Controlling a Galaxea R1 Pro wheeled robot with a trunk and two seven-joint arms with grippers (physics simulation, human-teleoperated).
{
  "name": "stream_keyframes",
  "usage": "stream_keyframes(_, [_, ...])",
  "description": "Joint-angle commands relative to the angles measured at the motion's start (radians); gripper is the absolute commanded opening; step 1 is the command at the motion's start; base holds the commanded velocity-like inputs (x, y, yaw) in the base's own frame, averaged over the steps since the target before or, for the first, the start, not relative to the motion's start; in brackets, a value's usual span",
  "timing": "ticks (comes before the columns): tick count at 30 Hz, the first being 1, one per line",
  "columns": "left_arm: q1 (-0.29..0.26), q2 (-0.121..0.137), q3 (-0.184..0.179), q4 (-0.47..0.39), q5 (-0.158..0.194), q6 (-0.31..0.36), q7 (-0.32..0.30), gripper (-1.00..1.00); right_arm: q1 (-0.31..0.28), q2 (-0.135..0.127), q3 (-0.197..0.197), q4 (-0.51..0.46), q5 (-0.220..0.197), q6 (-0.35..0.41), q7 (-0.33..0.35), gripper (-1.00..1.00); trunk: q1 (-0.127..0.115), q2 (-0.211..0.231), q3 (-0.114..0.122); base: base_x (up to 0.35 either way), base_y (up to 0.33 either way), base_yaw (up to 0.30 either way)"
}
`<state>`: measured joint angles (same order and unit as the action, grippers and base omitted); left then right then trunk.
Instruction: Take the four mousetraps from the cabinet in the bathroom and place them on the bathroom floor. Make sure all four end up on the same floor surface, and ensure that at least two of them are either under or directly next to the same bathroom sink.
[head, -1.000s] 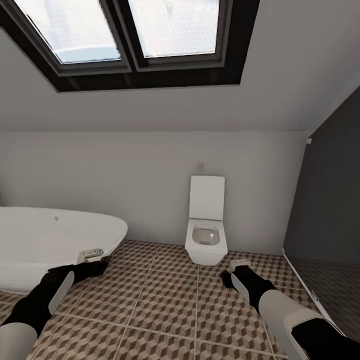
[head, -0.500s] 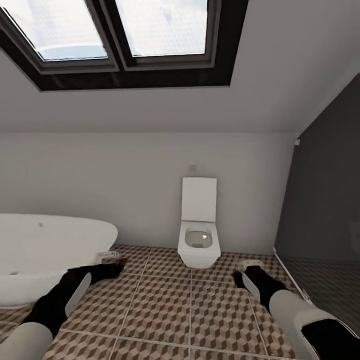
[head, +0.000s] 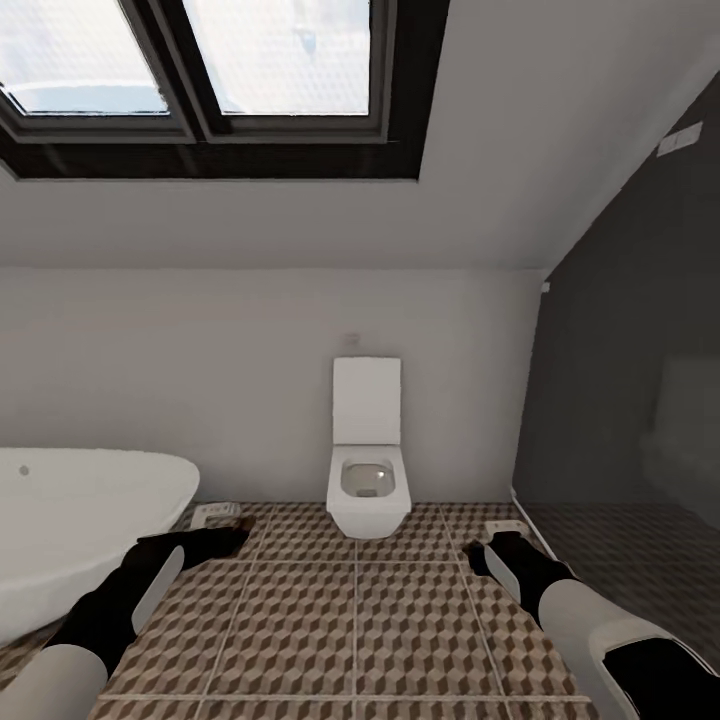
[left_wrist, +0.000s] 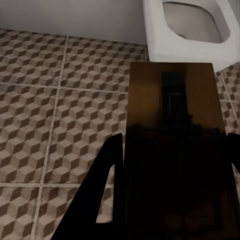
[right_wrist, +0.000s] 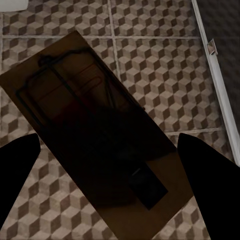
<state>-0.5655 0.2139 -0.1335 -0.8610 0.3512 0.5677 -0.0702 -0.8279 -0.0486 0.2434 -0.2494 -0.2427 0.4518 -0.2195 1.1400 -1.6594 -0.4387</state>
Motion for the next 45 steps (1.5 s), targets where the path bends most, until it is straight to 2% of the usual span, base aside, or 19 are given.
stream_keyframes(1, [-0.001, 0.001, -0.002, -0.001, 0.000, 0.004, 0.002, -1.00, 0.000, -0.001, 0.008, -0.002, -0.010, 0.005, -0.006, -1.00, 0.000, -0.001, -0.001, 0.056, 0.000, -0.060])
stream_keyframes(45, [-0.001, 0.000, -0.001, 0.010, 0.003, 0.010, 0.007, -1.00, 0.000, -0.004, 0.007, -0.001, -0.010, -0.009, -0.009, -1.00, 0.000, -0.001, 0.000, 0.306, 0.000, -0.004])
